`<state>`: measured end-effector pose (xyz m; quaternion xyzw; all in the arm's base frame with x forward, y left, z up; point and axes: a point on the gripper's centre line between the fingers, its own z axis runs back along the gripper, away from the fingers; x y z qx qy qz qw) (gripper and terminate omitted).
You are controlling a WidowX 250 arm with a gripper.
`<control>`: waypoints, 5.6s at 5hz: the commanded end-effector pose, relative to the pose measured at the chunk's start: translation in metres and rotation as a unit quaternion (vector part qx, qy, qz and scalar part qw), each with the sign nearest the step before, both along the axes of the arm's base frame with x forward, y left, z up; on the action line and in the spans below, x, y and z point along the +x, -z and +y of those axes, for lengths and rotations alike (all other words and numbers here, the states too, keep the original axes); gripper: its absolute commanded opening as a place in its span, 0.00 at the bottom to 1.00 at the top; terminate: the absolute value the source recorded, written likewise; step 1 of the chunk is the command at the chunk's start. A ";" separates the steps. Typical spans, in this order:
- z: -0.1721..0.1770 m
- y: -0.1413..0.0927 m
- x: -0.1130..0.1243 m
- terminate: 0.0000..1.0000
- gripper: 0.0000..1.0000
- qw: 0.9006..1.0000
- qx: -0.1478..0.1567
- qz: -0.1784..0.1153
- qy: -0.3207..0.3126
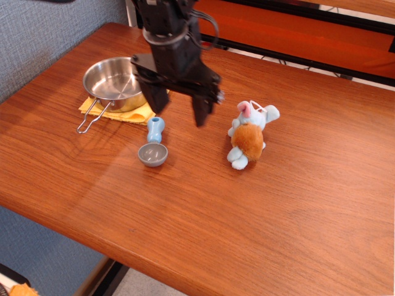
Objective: Bring the vessel to the front edge of the table
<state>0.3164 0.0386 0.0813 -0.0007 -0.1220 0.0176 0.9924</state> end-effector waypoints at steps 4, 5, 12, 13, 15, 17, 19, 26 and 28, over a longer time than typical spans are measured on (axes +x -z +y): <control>0.101 0.017 0.064 0.00 1.00 0.995 0.051 0.026 -0.084; 0.099 0.024 0.067 0.00 1.00 0.995 0.056 0.039 -0.079; 0.099 0.034 0.066 0.00 0.00 0.994 0.044 0.061 -0.072; 0.099 0.022 0.063 0.00 0.00 0.993 0.063 0.062 -0.075; 0.099 -0.015 0.060 0.00 0.00 0.993 0.090 0.029 -0.072; 0.076 -0.025 0.044 0.00 0.00 0.992 0.100 0.018 -0.069; 0.002 -0.007 -0.008 0.00 0.00 0.994 0.061 0.064 -0.067; -0.116 0.050 -0.063 0.00 1.00 0.996 -0.017 0.079 -0.033; -0.112 0.036 -0.061 0.00 1.00 0.997 -0.057 0.049 -0.027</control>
